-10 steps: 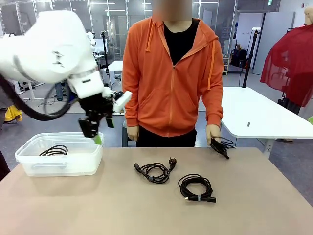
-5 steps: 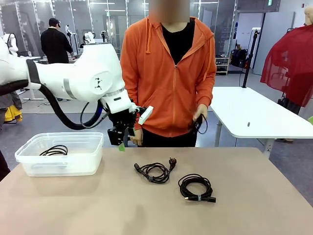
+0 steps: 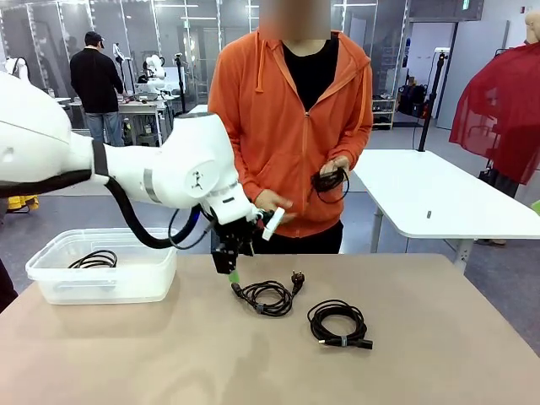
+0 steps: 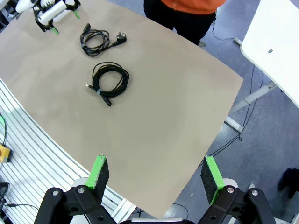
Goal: Organize and store the cables.
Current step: Place the Power Cable into the Organizing box.
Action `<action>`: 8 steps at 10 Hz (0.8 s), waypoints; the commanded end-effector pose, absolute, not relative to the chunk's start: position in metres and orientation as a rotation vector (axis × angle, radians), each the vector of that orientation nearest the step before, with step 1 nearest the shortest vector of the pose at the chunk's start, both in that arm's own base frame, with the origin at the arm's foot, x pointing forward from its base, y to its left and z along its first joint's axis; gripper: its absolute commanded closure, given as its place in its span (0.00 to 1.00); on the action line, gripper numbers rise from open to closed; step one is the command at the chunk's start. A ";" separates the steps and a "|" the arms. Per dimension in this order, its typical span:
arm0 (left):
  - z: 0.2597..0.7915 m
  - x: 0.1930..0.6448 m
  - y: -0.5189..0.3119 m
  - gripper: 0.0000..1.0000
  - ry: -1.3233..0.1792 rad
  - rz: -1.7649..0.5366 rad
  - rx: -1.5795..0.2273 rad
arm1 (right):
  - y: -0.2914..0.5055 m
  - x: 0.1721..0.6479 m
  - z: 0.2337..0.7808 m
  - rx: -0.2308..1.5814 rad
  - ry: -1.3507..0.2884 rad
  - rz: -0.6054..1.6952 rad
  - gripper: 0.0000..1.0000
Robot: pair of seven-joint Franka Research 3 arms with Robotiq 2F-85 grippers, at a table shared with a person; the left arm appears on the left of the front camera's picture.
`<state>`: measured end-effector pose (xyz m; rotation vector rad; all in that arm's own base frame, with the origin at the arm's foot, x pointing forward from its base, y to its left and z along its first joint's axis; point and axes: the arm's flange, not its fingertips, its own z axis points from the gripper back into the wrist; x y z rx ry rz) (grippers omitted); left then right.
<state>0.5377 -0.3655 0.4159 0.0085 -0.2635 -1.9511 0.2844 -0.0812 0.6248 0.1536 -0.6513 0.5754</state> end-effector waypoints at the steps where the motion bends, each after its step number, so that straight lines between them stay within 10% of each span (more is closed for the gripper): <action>1: 0.400 0.543 -0.380 0.07 -0.264 -1.921 0.049 | -0.082 0.283 0.624 0.152 -0.651 0.578 0.00; 8: 0.390 0.539 -0.380 0.07 -0.247 -1.931 0.015 | -0.082 0.283 0.624 0.152 -0.651 0.578 0.00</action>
